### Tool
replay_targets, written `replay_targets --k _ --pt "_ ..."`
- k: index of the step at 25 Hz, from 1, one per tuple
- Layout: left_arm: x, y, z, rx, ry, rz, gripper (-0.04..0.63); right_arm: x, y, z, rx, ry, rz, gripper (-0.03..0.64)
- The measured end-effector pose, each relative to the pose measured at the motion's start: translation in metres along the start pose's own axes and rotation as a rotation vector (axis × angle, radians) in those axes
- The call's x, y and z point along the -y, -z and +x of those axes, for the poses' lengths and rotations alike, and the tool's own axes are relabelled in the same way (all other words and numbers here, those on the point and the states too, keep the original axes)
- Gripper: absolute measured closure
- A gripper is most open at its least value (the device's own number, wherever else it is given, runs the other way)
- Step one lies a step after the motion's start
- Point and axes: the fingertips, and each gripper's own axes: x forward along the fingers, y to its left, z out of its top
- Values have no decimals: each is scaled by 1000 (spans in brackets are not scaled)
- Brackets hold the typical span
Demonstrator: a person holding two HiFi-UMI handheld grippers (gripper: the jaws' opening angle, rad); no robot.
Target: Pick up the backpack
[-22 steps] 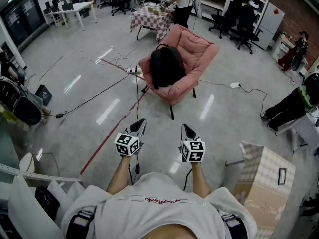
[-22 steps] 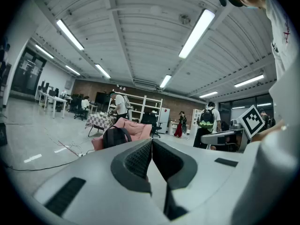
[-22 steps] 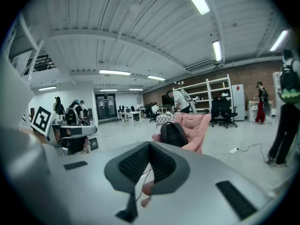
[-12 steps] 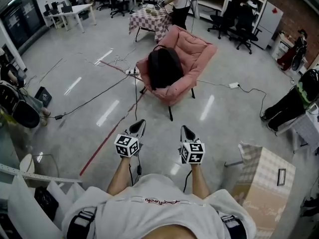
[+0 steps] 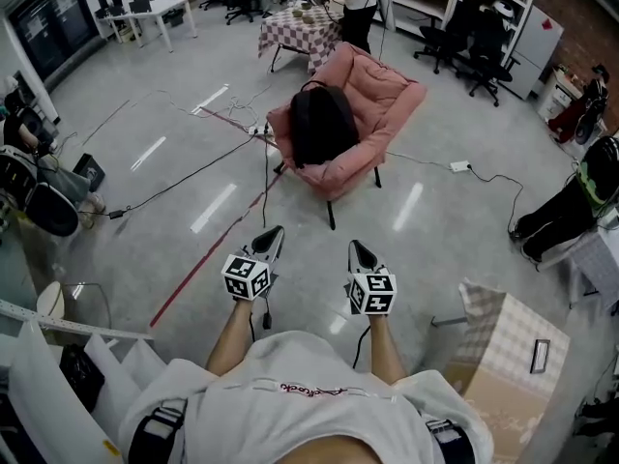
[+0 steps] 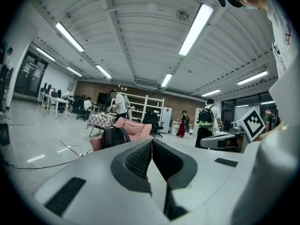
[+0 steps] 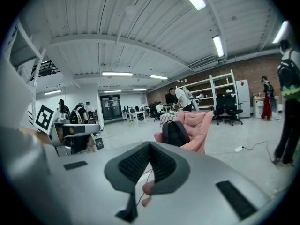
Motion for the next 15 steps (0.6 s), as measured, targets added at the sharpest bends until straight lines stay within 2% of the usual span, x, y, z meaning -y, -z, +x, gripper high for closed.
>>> replay_targets --k 15 --pt "-26 -3 56 -13 3 -17 583 21 -17 55 -13 -22 -11 598"
